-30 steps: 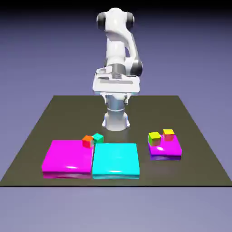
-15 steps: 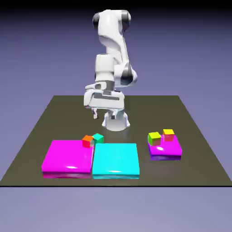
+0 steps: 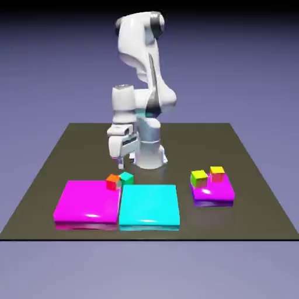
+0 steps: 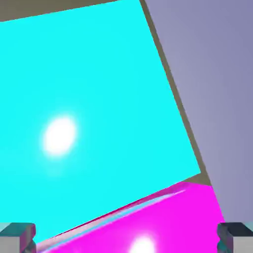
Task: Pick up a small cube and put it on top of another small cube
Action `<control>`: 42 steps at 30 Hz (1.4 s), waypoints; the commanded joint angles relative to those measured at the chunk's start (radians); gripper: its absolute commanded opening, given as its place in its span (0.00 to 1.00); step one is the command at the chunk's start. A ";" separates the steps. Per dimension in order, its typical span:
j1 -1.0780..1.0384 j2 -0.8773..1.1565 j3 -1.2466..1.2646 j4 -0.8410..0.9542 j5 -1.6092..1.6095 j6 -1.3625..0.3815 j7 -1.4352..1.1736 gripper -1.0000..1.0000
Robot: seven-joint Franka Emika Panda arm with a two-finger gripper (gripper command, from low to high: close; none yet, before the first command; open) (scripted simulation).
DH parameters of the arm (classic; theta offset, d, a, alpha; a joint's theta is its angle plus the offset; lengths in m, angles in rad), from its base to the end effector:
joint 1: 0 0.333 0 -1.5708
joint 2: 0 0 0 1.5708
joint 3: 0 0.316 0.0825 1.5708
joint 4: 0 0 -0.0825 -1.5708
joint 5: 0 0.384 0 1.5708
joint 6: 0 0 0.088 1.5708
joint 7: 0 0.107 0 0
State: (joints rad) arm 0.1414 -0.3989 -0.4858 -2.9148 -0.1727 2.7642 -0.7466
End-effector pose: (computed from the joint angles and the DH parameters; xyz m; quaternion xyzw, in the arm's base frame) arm 0.3421 -0.0955 0.2978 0.9527 0.2791 0.1197 0.0114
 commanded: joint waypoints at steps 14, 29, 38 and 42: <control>0.053 0.070 -0.199 -0.043 -0.071 -0.112 -0.609 0.50; 0.109 0.144 -0.409 -0.088 -0.145 -0.230 -1.252 0.50; 0.004 0.325 -0.184 -0.081 0.202 -0.099 -1.488 0.50; -0.049 0.416 -0.071 -0.077 0.376 -0.034 -1.606 0.50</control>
State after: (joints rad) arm 0.0982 0.0168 -0.5571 -2.9916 0.2034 2.7307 -2.3523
